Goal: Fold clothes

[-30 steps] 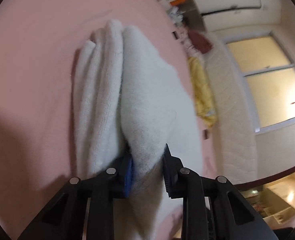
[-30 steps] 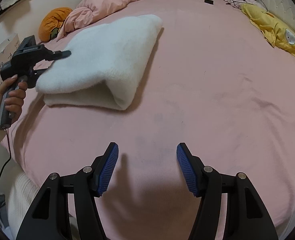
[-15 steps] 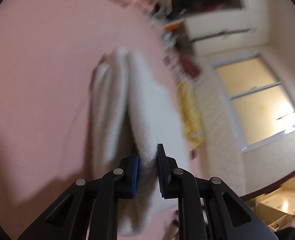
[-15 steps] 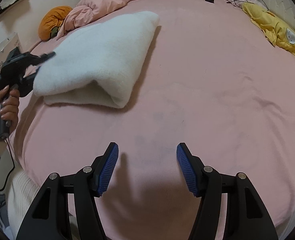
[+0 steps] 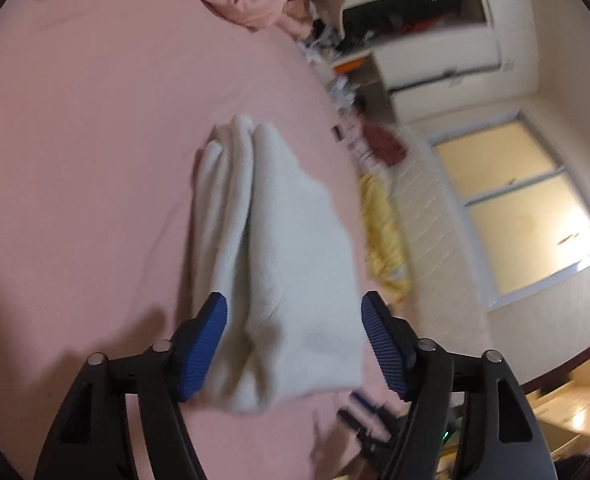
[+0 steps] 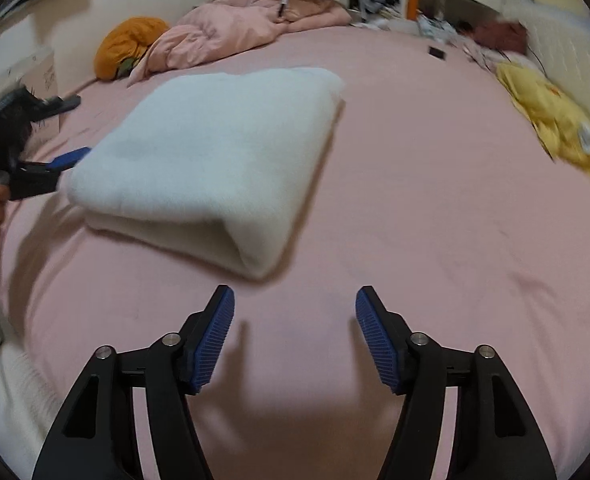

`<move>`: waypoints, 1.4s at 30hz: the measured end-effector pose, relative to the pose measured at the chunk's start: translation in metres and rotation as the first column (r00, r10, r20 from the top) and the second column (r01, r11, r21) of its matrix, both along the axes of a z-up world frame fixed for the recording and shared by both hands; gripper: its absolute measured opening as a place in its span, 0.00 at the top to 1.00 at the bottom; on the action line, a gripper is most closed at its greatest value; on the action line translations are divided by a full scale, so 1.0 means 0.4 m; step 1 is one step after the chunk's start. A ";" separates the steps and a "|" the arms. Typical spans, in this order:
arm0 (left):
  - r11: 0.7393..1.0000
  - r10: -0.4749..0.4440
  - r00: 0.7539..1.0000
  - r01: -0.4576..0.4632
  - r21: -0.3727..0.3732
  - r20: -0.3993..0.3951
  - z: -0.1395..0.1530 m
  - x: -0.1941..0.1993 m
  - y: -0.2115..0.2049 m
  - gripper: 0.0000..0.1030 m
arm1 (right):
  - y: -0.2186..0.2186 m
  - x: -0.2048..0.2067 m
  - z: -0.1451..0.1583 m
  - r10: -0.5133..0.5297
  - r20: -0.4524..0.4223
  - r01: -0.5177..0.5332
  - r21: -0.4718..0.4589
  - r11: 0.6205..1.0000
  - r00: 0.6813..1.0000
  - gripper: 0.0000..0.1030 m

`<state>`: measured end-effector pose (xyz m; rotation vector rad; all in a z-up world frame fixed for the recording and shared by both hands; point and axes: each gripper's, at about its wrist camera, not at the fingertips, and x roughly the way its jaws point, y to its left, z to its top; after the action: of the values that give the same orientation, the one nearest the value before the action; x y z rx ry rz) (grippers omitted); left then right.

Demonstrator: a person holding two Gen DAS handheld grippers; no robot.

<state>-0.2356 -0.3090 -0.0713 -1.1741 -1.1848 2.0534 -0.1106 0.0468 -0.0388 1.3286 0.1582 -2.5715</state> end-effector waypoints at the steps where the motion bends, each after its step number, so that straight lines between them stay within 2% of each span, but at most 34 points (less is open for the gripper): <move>1: 1.000 -0.014 1.000 0.014 -0.009 0.019 -0.007 0.012 -0.004 0.33 | -0.016 -0.014 -0.011 0.004 0.000 -0.004 0.013 1.000 1.000 0.37; 4: 0.999 -0.033 0.997 0.032 0.020 0.074 -0.052 0.037 -0.007 0.33 | -0.062 -0.059 -0.041 -0.004 -0.010 0.004 0.025 1.000 1.000 0.37; 6: 0.999 -0.041 0.994 0.041 -0.003 0.098 -0.072 0.043 0.003 0.33 | -0.084 -0.079 -0.041 -0.026 -0.053 0.028 0.039 0.999 0.998 0.37; 8: 0.999 -0.041 0.992 0.040 0.015 0.118 -0.087 0.037 0.002 0.38 | -0.095 -0.090 -0.027 -0.063 -0.115 0.071 0.068 0.995 0.991 0.39; 9: 0.999 -0.041 0.991 0.037 0.034 0.128 -0.094 0.035 -0.002 0.52 | -0.090 -0.090 -0.019 -0.074 -0.128 0.080 0.043 0.996 0.989 0.61; 10: 0.997 -0.042 0.990 0.033 0.073 0.133 -0.099 0.040 -0.013 0.76 | -0.081 -0.094 -0.012 -0.075 -0.113 0.073 -0.021 0.997 0.991 0.75; 11: 0.993 -0.049 0.991 0.034 0.116 0.128 -0.103 0.053 -0.023 0.89 | -0.073 -0.100 -0.008 -0.087 -0.091 0.082 -0.051 0.995 0.992 0.75; 12: 0.990 -0.050 0.991 0.033 0.137 0.120 -0.103 0.063 -0.031 0.92 | -0.068 -0.098 -0.005 -0.083 -0.091 0.078 -0.061 0.995 0.992 0.75; 14: 0.995 -0.045 0.993 0.034 0.097 0.113 -0.094 0.073 -0.025 0.92 | -0.065 -0.094 -0.006 -0.064 -0.098 0.059 -0.055 0.997 0.993 0.76; 16: 0.996 -0.039 0.991 0.029 0.079 0.131 -0.105 0.080 -0.026 0.92 | -0.074 -0.094 -0.028 -0.037 -0.095 0.035 -0.020 0.999 0.995 0.75; 18: 0.996 -0.001 0.989 -0.013 0.094 0.146 -0.115 0.090 -0.045 0.92 | -0.087 -0.093 -0.062 0.002 -0.106 0.003 0.054 0.999 0.994 0.73; 20: 0.996 0.024 0.988 -0.036 0.078 0.150 -0.109 0.094 -0.052 0.92 | -0.083 -0.077 -0.066 0.025 -0.132 -0.017 0.062 0.998 0.991 0.72; 21: 0.998 0.028 0.988 -0.038 0.059 0.151 -0.099 0.099 -0.057 0.92 | -0.075 -0.069 -0.063 0.022 -0.126 -0.016 0.051 0.999 0.992 0.62; 22: 0.998 0.033 0.988 -0.039 0.040 0.152 -0.089 0.104 -0.061 0.91 | -0.062 -0.058 -0.059 0.008 -0.115 -0.004 0.041 0.999 0.993 0.52; 23: 0.999 0.039 0.988 -0.042 0.017 0.150 -0.076 0.110 -0.066 0.91 | -0.043 -0.043 -0.052 -0.003 -0.102 0.004 0.019 1.000 0.995 0.50; 24: 0.999 0.044 0.989 -0.041 -0.027 0.142 -0.054 0.117 -0.066 0.86 | -0.024 -0.028 -0.044 -0.013 -0.090 0.013 -0.003 1.000 0.996 0.50; 25: 0.995 0.044 0.990 -0.031 -0.093 0.132 -0.026 0.121 -0.056 0.70 | -0.005 -0.013 -0.035 -0.024 -0.082 0.022 -0.027 0.999 0.996 0.50; 27: 0.973 0.039 0.994 -0.015 -0.228 0.101 0.031 0.129 -0.032 0.45 | 0.030 0.014 0.004 -0.048 -0.112 0.038 -0.090 0.995 0.993 0.50; 29: 0.934 0.019 1.000 -0.011 -0.357 0.021 0.090 0.142 0.007 0.38 | 0.047 0.015 0.054 -0.070 -0.154 0.046 -0.154 0.987 0.986 0.50; 31: 0.917 -0.014 0.999 -0.007 -0.399 -0.051 0.127 0.119 0.070 0.18 | 0.031 -0.029 0.093 -0.060 -0.171 0.024 -0.205 0.978 0.983 0.50; 33: 0.912 -0.020 0.997 -0.010 -0.410 -0.069 0.129 0.080 0.135 0.15 | 0.000 -0.091 0.120 -0.027 -0.169 -0.015 -0.246 0.969 0.985 0.50; 34: 0.929 0.001 0.999 -0.021 -0.369 -0.054 0.114 0.062 0.150 0.15 | -0.016 -0.122 0.129 -0.008 -0.165 -0.037 -0.263 0.964 0.986 0.50; 35: 0.963 0.029 0.999 -0.039 -0.267 -0.042 0.096 0.038 0.160 0.15 | -0.034 -0.152 0.122 0.026 -0.148 -0.066 -0.268 0.961 0.989 0.51; 36: 0.990 0.046 0.998 -0.051 -0.133 -0.035 0.070 0.022 0.163 0.15 | -0.052 -0.181 0.115 0.060 -0.132 -0.094 -0.273 0.957 0.989 0.51; 37: 0.997 0.061 0.998 -0.062 -0.048 -0.020 0.046 0.009 0.164 0.17 | -0.069 -0.209 0.103 0.093 -0.112 -0.121 -0.274 0.954 0.989 0.51; 38: 0.996 0.072 0.997 -0.071 -0.046 0.005 0.022 0.004 0.165 0.21 | -0.080 -0.228 0.075 0.119 -0.087 -0.137 -0.254 0.957 0.989 0.51; 40: 0.994 0.077 0.996 -0.074 -0.076 0.038 -0.016 0.002 0.155 0.55 | -0.080 -0.237 0.036 0.139 -0.079 -0.153 -0.220 0.963 0.987 0.51; 41: 0.994 0.085 0.994 -0.081 -0.067 0.067 -0.033 0.003 0.137 0.64 | -0.068 -0.232 0.036 0.143 -0.079 -0.157 -0.225 0.961 0.987 0.52; 42: 0.994 0.094 0.991 -0.089 -0.057 0.095 -0.051 0.004 0.119 0.84 | -0.057 -0.227 0.035 0.147 -0.078 -0.162 -0.230 0.960 0.986 0.52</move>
<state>-0.2341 -0.2616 -0.0915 -1.2800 -1.2580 2.1281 -0.2015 0.0242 -0.0249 1.1079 -0.0323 -2.4124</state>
